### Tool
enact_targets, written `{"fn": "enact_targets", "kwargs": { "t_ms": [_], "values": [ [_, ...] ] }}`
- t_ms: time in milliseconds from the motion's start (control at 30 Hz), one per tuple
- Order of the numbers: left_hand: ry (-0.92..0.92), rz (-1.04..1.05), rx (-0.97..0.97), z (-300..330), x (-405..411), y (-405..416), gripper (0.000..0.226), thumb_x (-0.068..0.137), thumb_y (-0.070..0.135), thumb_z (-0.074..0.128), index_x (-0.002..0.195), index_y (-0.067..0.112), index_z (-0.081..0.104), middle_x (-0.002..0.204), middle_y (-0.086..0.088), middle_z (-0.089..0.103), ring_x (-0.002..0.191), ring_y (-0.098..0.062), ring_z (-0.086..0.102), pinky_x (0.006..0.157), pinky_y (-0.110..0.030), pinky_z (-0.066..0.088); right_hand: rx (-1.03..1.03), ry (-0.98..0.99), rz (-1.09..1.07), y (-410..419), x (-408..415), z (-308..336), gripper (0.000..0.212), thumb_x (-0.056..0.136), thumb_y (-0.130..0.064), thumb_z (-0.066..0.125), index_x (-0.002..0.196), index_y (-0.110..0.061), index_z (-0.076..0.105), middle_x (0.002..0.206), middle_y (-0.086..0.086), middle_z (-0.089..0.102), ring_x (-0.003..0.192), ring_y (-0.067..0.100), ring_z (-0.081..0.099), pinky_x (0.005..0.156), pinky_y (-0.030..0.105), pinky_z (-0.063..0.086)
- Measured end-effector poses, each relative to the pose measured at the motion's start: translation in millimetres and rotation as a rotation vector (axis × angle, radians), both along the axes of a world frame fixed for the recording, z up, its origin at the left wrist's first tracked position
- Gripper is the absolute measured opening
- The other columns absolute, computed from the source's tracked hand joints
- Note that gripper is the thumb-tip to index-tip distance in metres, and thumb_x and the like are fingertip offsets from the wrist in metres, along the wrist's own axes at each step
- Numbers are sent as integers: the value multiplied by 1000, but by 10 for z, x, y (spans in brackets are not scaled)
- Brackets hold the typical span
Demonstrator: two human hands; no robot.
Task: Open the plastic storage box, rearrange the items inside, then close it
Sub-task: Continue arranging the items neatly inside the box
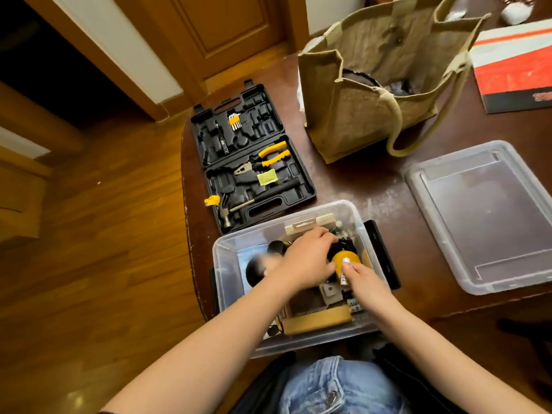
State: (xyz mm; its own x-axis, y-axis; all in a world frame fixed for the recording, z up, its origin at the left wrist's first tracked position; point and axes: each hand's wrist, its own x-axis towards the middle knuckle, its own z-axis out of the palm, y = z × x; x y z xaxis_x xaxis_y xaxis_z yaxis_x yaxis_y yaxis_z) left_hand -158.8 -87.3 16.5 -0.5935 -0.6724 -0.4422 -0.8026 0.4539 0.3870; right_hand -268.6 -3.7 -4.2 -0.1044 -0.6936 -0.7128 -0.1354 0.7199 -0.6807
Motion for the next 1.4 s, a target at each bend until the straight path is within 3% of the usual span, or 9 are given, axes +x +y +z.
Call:
{"fn": "enact_targets", "kwargs": {
  "t_ms": [367,467,600,667,800,1033,1167,1300,1400],
  "values": [
    [-320,-185,-6,-364,-352,-213,59,84,52,60,128,14,48,131,-7,51,123,-27,44,100,-45,36,176,-60,-467,-7,176,-239,37,103,-34,26,116,-12,53,76,-1,47,67,10,44,58,26,34],
    [-376,-157,59,-450,-409,-212,66,81,56,61,128,12,46,134,-10,48,125,-30,42,101,-49,35,181,-142,-632,24,205,-269,30,103,-32,31,112,-16,54,89,3,55,84,17,52,83,36,50],
    [-301,-64,214,-489,-399,-238,73,79,51,67,133,8,42,136,-14,49,122,-33,48,96,-42,43,140,-181,-684,50,229,-266,26,102,-32,33,97,-19,55,99,3,58,102,21,54,101,45,44],
    [-238,-34,228,-437,-347,-250,75,77,50,70,134,11,43,136,-10,51,121,-30,51,96,-40,45,121,-205,-660,65,230,-238,26,102,-32,33,86,-26,53,98,3,59,101,20,56,100,44,45],
    [-132,54,142,-284,-155,-203,65,73,47,73,123,14,47,120,-5,59,107,-27,57,82,-37,48,90,-304,-615,62,175,-126,25,103,-26,33,106,-14,54,108,7,59,99,16,59,90,36,51],
    [2,160,62,-56,393,4,52,80,42,69,125,30,46,119,2,62,108,-23,52,84,-36,44,210,-356,-612,50,128,-60,19,101,-19,38,102,-9,54,72,2,50,58,9,45,53,22,37],
    [36,105,23,-38,547,98,53,82,39,68,130,30,46,125,3,59,113,-21,50,93,-38,42,106,-211,-252,-43,91,-59,22,100,-12,38,106,-1,56,73,4,55,57,11,48,53,22,43],
    [77,126,13,-46,574,127,54,85,36,66,133,29,43,130,2,56,117,-22,49,99,-41,39,-216,558,776,-183,-76,-16,15,97,-18,46,82,-15,46,77,0,54,73,22,52,61,34,41],
    [104,153,31,-38,594,125,54,86,34,66,134,28,43,131,1,56,120,-21,48,101,-40,39,-266,850,1154,-325,-118,48,10,91,-9,49,84,-13,55,82,5,58,76,26,53,62,30,38]
  ]
}}
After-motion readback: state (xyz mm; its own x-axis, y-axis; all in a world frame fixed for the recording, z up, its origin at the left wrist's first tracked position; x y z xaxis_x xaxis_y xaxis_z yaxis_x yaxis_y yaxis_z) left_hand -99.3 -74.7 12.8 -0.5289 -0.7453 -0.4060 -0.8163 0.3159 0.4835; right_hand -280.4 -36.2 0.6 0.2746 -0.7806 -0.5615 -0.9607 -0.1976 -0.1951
